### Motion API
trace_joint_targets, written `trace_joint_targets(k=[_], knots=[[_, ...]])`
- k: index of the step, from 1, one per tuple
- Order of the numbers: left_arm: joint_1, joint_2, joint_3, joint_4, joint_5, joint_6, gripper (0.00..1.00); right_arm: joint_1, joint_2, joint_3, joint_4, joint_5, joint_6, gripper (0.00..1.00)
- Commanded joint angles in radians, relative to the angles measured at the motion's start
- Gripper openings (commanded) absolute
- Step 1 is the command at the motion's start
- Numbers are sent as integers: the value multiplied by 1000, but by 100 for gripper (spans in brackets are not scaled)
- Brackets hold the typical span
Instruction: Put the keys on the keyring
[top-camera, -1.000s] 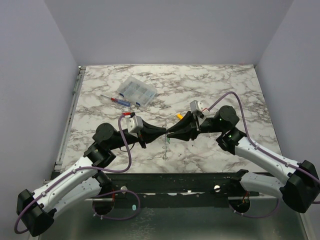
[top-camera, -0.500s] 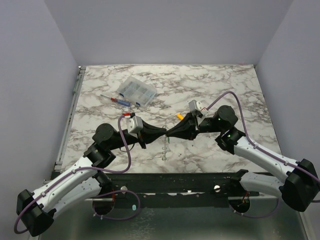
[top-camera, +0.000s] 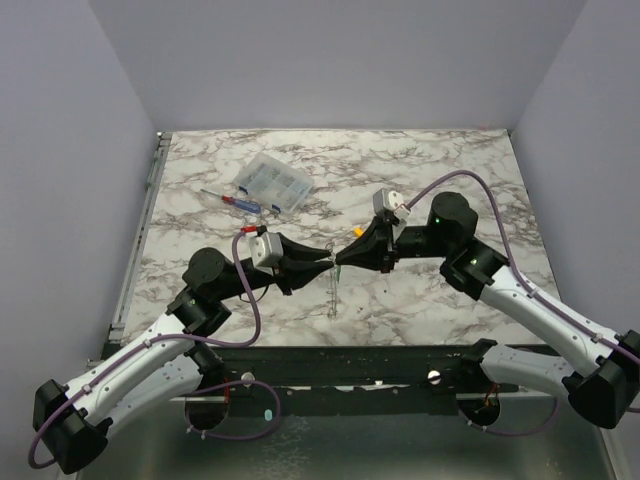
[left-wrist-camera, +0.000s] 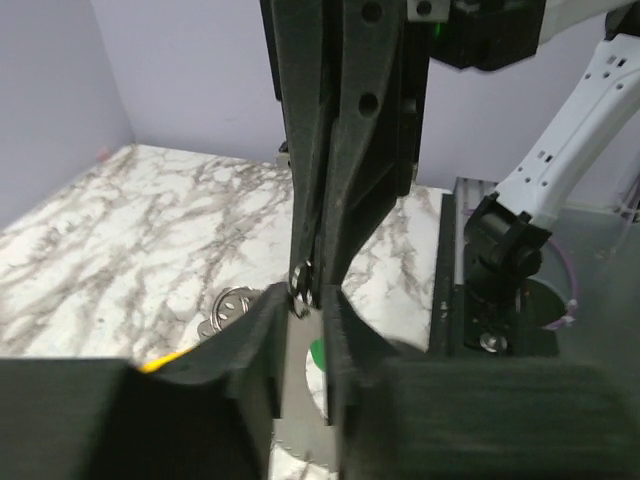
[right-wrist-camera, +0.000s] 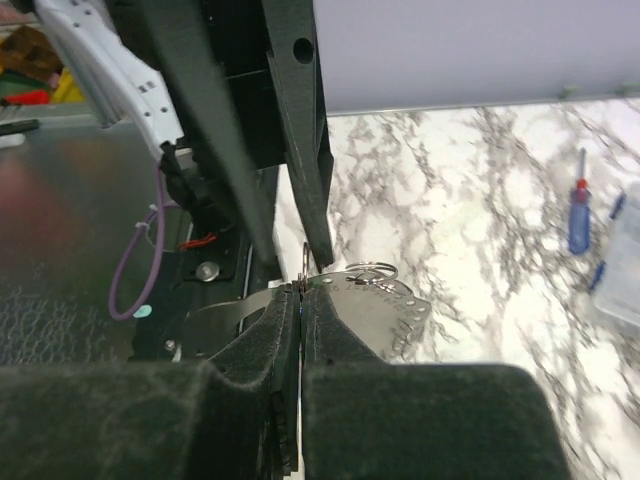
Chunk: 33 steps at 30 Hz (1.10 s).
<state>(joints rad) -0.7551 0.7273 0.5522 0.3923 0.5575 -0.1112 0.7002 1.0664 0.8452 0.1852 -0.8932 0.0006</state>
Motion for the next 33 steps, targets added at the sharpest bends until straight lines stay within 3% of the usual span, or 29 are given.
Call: trace_joint_targets(k=[1,5,14,18,27,33], knots=[[-3,-16,-3,7,8,8,37,3,-16,174,-411,170,-147,1],[-1,-32,2,-15,-23,29,53,2,18,276,-609,267,-180,1],[0,-42,22,-79,-61,83,70,3,103,429,-915,477,-238,1],[-1,-35,26,-99,-55,101,71,4,120,477,-996,555,-250,1],[0,12,32,-100,15,97,67,31,76,361,-848,261,-267,1],[-1,45,43,-94,111,74,58,53,99,343,-816,227,-273,1]])
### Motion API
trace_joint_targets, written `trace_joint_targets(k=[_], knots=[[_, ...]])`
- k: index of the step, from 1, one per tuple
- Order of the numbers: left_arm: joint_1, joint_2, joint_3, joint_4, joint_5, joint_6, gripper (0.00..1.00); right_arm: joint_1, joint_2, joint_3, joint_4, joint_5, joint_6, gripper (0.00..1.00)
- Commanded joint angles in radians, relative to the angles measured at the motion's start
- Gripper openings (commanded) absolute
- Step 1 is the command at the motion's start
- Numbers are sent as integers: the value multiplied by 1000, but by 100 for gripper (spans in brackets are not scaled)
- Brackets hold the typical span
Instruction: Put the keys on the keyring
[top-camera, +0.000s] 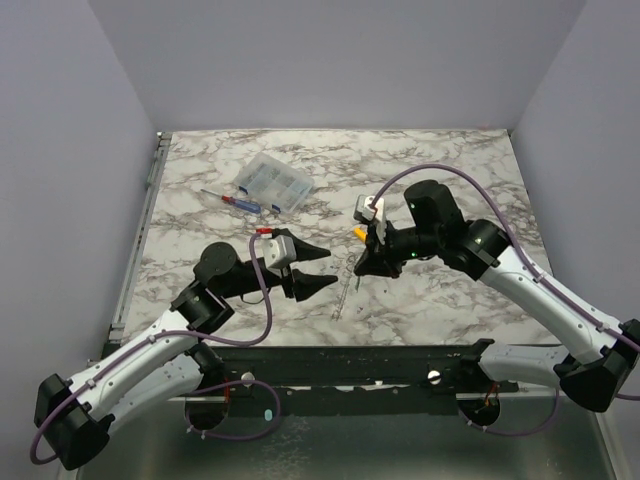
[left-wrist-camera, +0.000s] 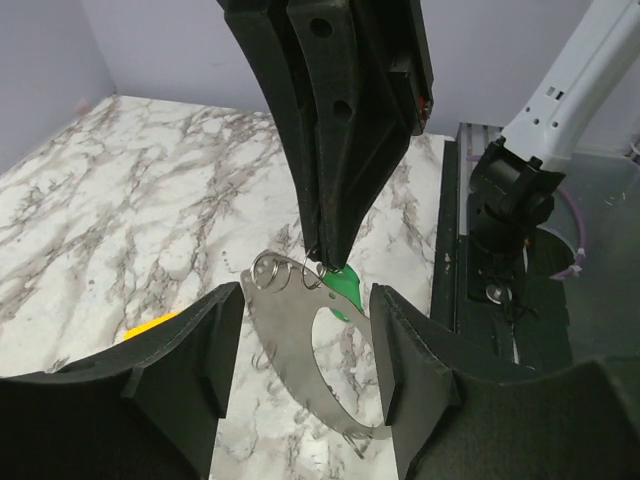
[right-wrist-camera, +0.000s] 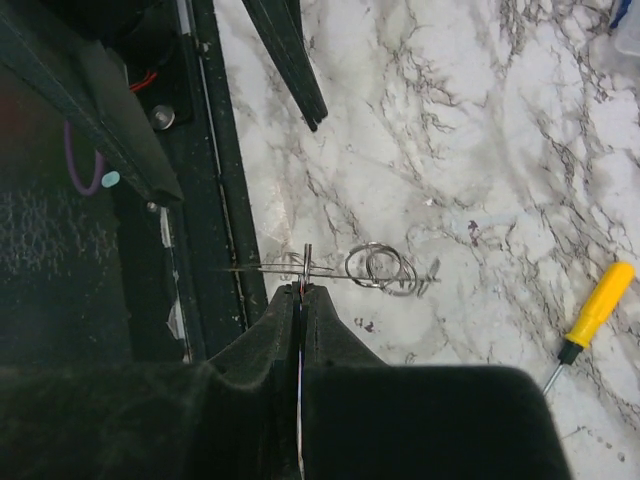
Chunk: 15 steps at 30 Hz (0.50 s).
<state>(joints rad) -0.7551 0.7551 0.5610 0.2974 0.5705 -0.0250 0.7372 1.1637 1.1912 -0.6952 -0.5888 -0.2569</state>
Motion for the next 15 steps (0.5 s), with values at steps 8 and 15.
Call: trace_joint_targets(k=[8,15], knots=[[-4,54,34,27,122,-39,47,36,11,-10,92,-116,-20,1],[-7,69,32,49,128,-64,40,55,13,-9,86,-142,-28,1]])
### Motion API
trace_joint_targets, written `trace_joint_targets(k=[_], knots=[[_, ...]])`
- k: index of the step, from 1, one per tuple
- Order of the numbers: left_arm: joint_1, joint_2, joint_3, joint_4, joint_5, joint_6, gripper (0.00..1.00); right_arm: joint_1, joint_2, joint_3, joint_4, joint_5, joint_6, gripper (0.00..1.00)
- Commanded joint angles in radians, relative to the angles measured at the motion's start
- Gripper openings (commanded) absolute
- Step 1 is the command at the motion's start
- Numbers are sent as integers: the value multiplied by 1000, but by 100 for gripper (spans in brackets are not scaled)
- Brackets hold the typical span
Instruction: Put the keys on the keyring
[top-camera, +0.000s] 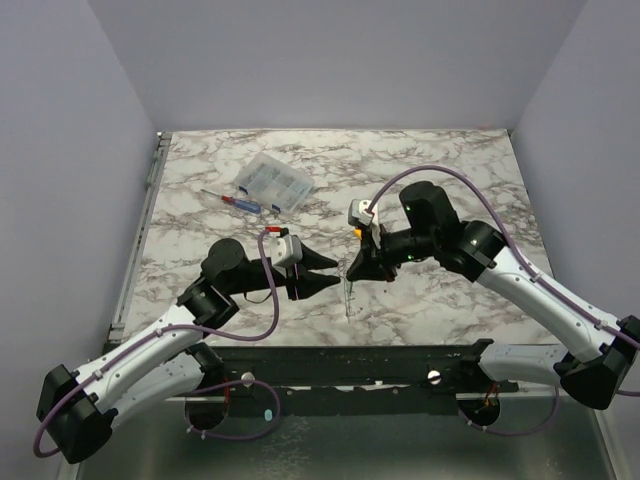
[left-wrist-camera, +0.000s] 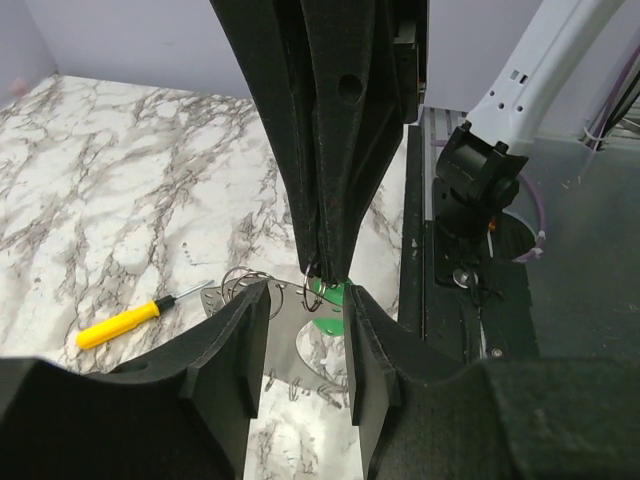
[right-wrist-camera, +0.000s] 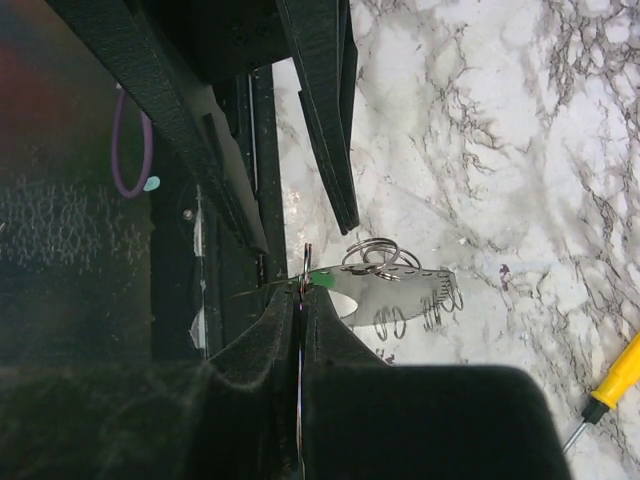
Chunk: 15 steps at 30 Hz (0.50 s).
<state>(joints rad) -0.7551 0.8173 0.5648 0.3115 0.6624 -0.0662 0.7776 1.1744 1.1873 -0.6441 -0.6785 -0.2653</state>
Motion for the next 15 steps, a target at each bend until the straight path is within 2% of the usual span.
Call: trace_joint_targets(k=[1,15], knots=[[-7,9,30,35,39,-24,40,16,3,-6,35,-53,-23,1],[-22,39,33,38,42,-42,26,43,-7,-15,54,-55,-17,1]])
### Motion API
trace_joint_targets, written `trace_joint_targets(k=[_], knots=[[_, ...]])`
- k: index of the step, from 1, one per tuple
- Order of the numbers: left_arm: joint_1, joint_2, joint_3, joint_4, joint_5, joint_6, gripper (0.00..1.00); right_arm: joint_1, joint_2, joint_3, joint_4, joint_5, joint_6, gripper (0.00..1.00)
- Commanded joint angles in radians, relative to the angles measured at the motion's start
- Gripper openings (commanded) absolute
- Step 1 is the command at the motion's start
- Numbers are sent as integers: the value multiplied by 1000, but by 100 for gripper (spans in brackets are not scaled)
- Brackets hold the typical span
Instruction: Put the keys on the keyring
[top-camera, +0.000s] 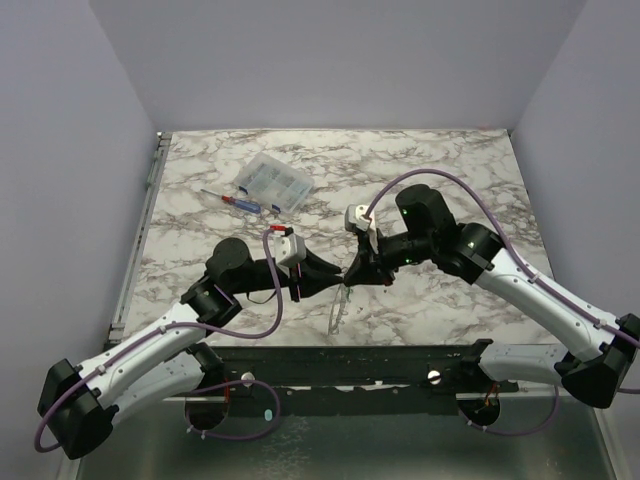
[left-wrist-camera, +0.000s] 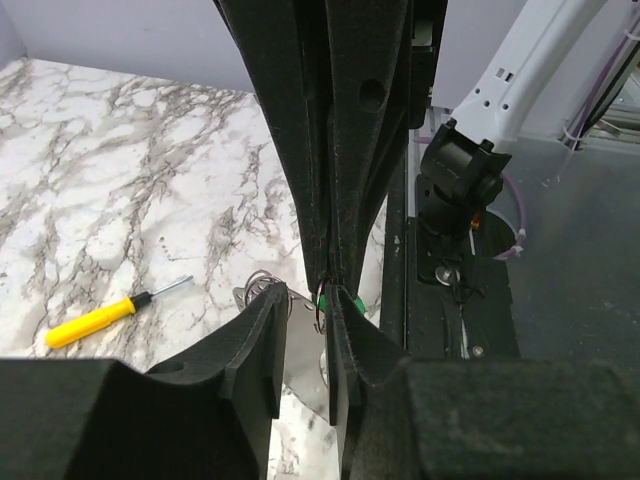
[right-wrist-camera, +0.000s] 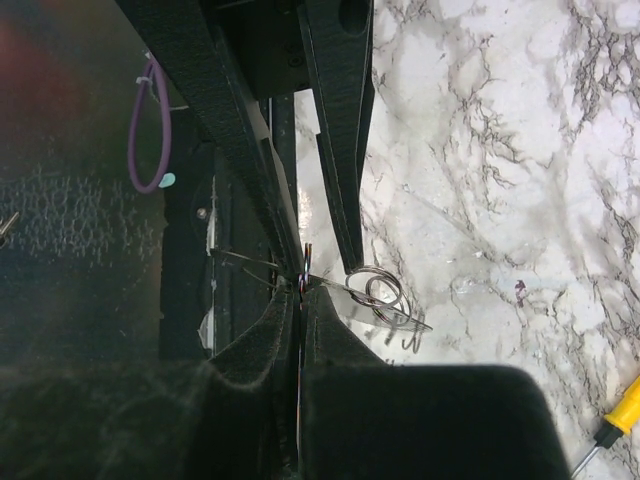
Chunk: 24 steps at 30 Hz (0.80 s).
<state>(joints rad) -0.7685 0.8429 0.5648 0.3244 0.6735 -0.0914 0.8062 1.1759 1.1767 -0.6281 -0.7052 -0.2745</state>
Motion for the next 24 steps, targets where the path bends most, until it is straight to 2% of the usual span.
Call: trace_joint_targets(k=[1,4,6,8,9,16,17,21,24], knots=[[-10,17,33,25,29,-19,25,16,-9,-5,40,-27,-9,1],[-14,26,33,24,29,-26,24,20,-17,-13,62,-22,-9,1],[-18,33,34,24,31,-29,19,22,-26,-26,83,-23,-9,1],[-20,35,36,24,31,-32,3,24,-32,-40,105,-25,-9,1],[-21,32,36,24,25,-33,0,24,-35,-47,114,-24,-9,1],[-21,-10,34,26,-47,-38,0,24,-81,-115,214,17,-8,1],[-21,-21,31,26,-59,-33,0,25,-92,-128,233,28,-4,5],[-21,-58,23,31,-95,-24,0,25,-105,-154,261,29,0,32],[-21,-69,20,38,-103,-25,0,24,-96,-155,259,33,3,41]])
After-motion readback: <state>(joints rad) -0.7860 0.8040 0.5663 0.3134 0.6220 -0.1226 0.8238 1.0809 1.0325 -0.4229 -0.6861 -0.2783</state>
